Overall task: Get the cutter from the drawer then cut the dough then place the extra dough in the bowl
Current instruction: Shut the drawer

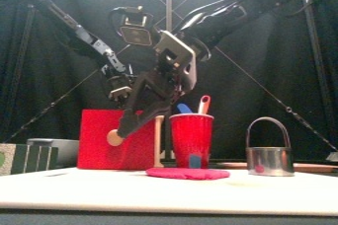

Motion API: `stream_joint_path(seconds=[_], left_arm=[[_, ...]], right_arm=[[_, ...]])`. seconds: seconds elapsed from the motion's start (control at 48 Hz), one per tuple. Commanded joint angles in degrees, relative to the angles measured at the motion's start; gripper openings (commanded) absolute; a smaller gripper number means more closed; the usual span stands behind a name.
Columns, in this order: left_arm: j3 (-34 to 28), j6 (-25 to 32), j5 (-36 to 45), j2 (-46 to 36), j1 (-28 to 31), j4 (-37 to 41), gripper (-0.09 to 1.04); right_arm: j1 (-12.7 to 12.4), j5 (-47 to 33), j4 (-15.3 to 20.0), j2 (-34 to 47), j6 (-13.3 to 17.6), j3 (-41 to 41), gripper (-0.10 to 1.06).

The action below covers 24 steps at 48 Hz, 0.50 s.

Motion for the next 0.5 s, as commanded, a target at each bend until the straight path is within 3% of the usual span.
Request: stream_joint_path(seconds=[0.021, 0.5], left_arm=[[-1.41, 0.09, -0.09, -0.53, 0.09, 0.00, 0.26], [-1.49, 0.35, -1.23, 0.79, -0.09, 0.44, 0.25]], right_arm=[[-0.18, 1.14, -0.97, -0.53, 0.09, -2.64, 0.11], [-2.55, 7.03, -5.19, 2.02, 0.18, -6.33, 0.11]])
